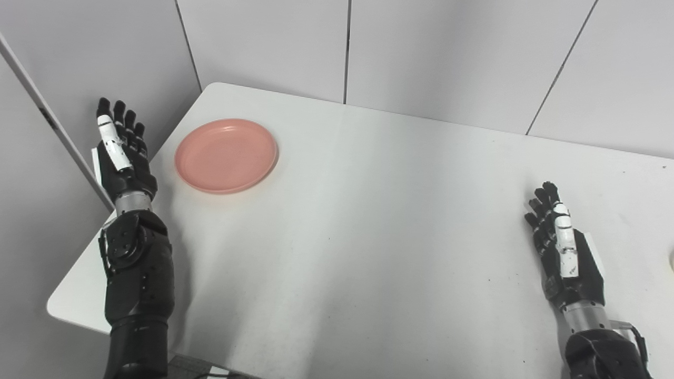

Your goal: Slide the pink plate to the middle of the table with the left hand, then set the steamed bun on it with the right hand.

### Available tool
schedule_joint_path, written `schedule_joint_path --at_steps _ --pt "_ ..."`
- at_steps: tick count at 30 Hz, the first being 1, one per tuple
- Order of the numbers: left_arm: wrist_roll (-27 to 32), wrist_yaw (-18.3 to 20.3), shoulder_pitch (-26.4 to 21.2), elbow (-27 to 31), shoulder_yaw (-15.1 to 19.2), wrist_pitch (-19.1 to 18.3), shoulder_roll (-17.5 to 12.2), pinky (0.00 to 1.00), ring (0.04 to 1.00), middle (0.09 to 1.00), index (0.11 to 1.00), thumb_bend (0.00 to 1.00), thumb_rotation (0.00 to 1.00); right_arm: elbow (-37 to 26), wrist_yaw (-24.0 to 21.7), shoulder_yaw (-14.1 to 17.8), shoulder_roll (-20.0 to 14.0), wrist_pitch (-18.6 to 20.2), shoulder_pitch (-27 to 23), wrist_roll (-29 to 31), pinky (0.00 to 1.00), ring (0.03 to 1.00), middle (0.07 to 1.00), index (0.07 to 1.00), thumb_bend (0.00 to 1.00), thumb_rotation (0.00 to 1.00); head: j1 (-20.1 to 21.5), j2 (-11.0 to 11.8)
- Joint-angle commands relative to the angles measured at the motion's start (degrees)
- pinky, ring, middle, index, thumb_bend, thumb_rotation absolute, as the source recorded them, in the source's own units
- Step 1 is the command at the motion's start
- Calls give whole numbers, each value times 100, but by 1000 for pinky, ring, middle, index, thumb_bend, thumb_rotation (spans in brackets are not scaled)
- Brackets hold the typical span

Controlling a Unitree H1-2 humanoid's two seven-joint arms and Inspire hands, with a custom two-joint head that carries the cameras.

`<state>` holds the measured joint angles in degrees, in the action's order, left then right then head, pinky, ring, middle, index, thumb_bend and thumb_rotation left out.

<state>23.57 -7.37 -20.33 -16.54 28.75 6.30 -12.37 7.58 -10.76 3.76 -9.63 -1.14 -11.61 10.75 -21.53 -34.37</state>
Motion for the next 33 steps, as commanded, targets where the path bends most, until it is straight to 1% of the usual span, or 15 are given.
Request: schedule_joint_path --at_steps 1,11,24,33 --pt "53 70 -244 56 -4 144 -169 1000 999 984 999 462 1000 149 36 63 -23 -88 213 -21 1000 1000 1000 1000 151 1000 -5 -4" --pt "-47 -25 -250 -165 -54 43 -125 1000 975 962 982 434 1000 171 50 57 -25 -110 207 -52 1000 1000 1000 1000 156 1000 15 -19" --pt "-94 -36 -263 -532 -149 -53 -78 1000 987 968 980 427 1000 97 59 53 -9 -90 220 -65 1000 1000 1000 1000 150 1000 20 -41" --pt "-61 21 -340 -911 -241 -97 -77 1000 995 973 984 409 1000 111 78 62 14 -81 223 -67 1000 1000 1000 1000 157 1000 33 -31"
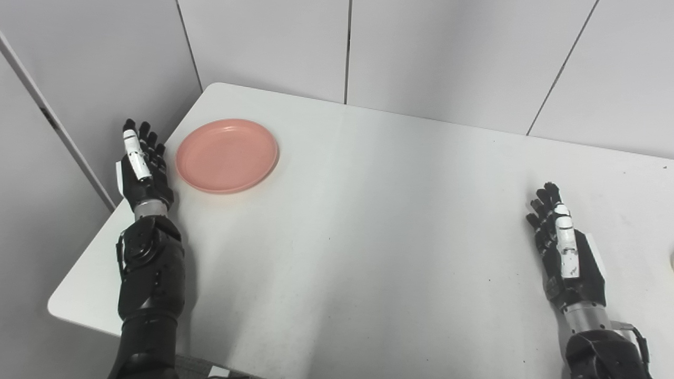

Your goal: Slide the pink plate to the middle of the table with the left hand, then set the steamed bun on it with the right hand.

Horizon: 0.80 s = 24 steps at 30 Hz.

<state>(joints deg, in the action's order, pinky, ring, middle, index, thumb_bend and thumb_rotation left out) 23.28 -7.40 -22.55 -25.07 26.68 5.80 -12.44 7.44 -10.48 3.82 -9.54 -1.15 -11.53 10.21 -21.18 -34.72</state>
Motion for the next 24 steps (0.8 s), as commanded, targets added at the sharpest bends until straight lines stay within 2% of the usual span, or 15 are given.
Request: schedule_joint_path --at_steps 1,12,18,24 --pt "-56 23 -124 -118 -57 -28 -72 1000 994 972 982 410 1000 122 50 51 3 -88 216 -23 1000 1000 1000 1000 156 1000 4 6" --pt "-116 175 -238 -585 -318 75 -25 1000 985 960 972 401 1000 96 75 42 27 -81 227 -69 1000 1000 1000 1000 158 1000 58 22" --pt "-95 393 -328 -793 -540 27 94 1000 969 947 959 393 1000 89 43 30 37 -92 230 -46 1000 1000 1000 1000 150 1000 94 35" --pt "-167 446 -399 -918 -726 -31 223 996 961 947 958 404 1000 109 78 12 47 -145 244 -121 1000 1000 1000 1000 168 1000 162 21"
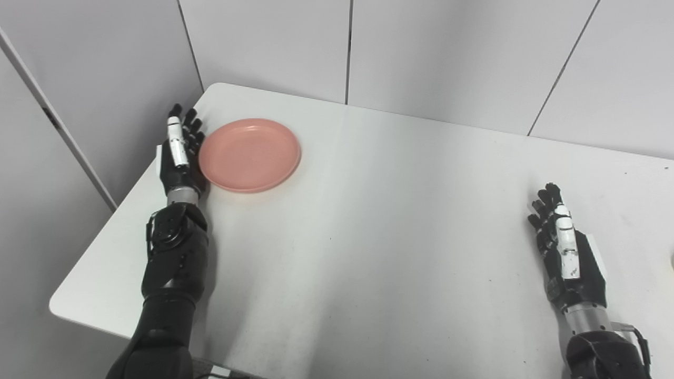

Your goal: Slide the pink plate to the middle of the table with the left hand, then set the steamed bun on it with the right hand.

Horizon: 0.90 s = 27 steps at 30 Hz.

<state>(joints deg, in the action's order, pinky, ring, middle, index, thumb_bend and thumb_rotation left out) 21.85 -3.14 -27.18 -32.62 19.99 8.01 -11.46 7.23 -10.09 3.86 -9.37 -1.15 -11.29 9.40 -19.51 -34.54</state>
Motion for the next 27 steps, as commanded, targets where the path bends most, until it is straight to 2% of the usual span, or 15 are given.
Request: schedule_joint_path --at_steps 1,4,18,27 --pt "-17 38 59 -174 -77 -253 145 998 963 948 960 404 1000 128 35 3 28 -150 222 -48 1000 1000 1000 1000 171 1000 16 1" --pt "-78 27 62 -165 -153 -301 186 1000 962 945 960 400 1000 112 38 -1 36 -146 231 -61 1000 1000 1000 1000 180 1000 69 -7" --pt "-161 424 102 -70 -530 -528 289 1000 964 952 954 395 1000 73 139 4 213 -158 266 -142 1000 1000 1000 1000 185 1000 509 -75" --pt "-278 622 212 197 -819 -743 350 1000 961 952 953 422 1000 -76 244 -47 342 -15 312 -220 1000 1000 1000 1000 193 1000 784 -109"
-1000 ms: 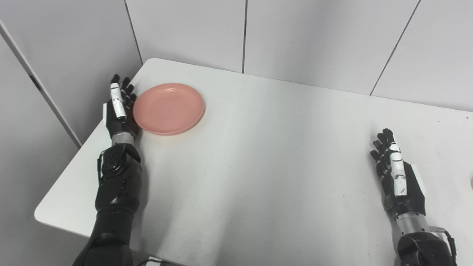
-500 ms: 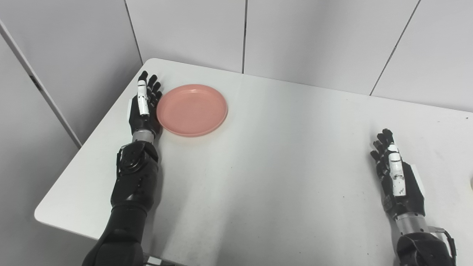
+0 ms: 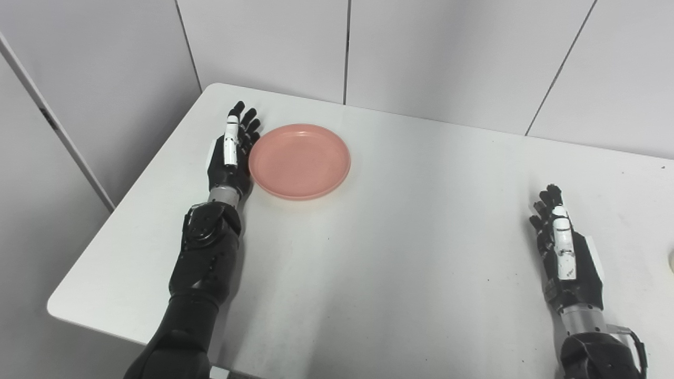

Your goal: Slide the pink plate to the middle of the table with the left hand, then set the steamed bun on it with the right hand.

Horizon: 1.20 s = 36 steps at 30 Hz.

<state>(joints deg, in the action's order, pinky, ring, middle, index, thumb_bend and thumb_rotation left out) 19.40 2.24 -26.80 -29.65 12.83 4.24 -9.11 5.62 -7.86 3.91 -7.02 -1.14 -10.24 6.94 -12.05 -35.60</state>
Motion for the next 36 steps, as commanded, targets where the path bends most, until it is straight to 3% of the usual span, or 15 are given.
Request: schedule_joint_path --at_steps 1,16,28,36 --pt "-45 116 187 -59 -145 -390 140 1000 961 953 953 421 1000 52 31 -60 117 37 214 19 1000 1000 1000 1000 198 1000 54 -8" --pt "-165 531 376 429 -688 -600 398 981 952 943 952 436 1000 52 198 -136 270 38 249 -136 1000 1000 1000 1000 244 1000 563 -79" --pt "-376 782 722 1358 -1285 -1191 643 958 951 949 957 400 1000 19 332 -248 362 53 245 -320 1000 1000 1000 1000 206 1000 1027 -142" --pt "-425 940 945 1823 -1640 -1590 839 1000 967 964 973 371 1000 -52 450 -301 463 151 248 -414 1000 1000 1000 1000 193 1000 1287 -179"
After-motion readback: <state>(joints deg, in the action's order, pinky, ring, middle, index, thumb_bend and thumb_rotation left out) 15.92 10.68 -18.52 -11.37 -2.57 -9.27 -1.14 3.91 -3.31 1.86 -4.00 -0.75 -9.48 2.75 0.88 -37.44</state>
